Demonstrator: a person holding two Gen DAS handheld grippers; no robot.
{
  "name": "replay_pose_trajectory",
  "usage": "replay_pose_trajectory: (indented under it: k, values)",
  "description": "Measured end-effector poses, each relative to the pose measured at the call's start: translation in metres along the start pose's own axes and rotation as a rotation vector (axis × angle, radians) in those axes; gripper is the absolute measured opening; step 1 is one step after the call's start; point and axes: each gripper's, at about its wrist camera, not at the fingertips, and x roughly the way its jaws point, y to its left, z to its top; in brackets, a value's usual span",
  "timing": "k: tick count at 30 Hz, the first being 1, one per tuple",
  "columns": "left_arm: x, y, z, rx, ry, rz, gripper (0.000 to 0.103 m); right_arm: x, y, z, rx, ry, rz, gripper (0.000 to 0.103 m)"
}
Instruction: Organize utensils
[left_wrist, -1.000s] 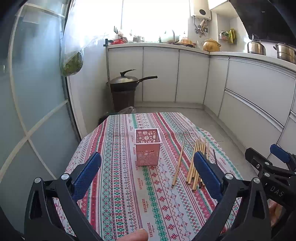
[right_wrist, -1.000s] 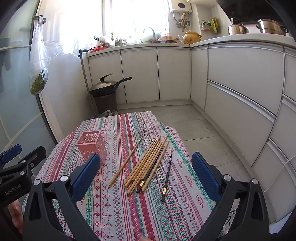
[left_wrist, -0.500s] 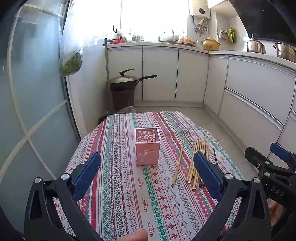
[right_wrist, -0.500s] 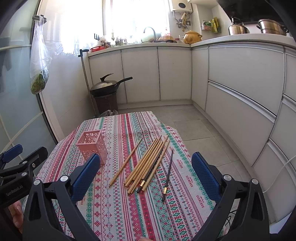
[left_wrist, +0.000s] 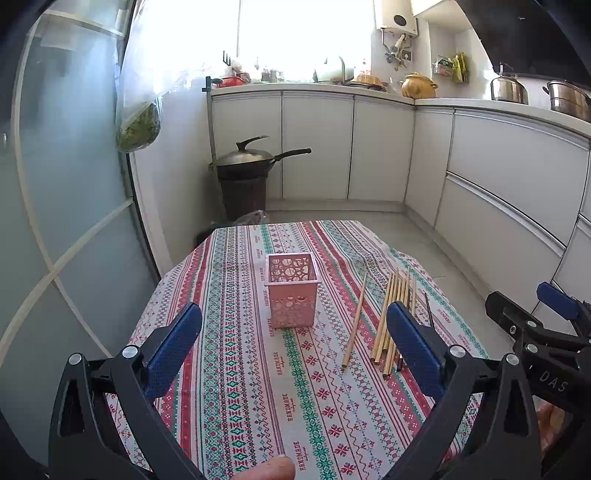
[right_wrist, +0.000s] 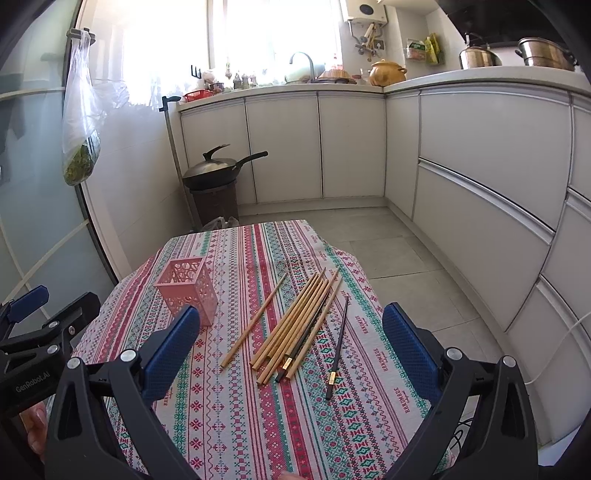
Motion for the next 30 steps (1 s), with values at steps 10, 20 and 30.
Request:
replay_pose_trajectory:
  k: [10, 20, 30]
  values:
    - [-0.0001, -0.0002, -0.0004, 0.0, 0.0, 0.002, 0.096, 0.0003, 0.0, -0.0012, 0.001, 0.001, 0.001, 0.096]
    - [0.0001, -0.0009, -0.0013, 0.004, 0.002, 0.002, 0.096, 0.0001, 0.0005, -0.0013, 0.002, 0.002, 0.001, 0.096]
    - [0.0005, -0.0007, -0.0021, 0.006, 0.004, 0.004, 0.096, 0.0017, -0.0002, -0.0025, 0.003, 0.003, 0.0, 0.096]
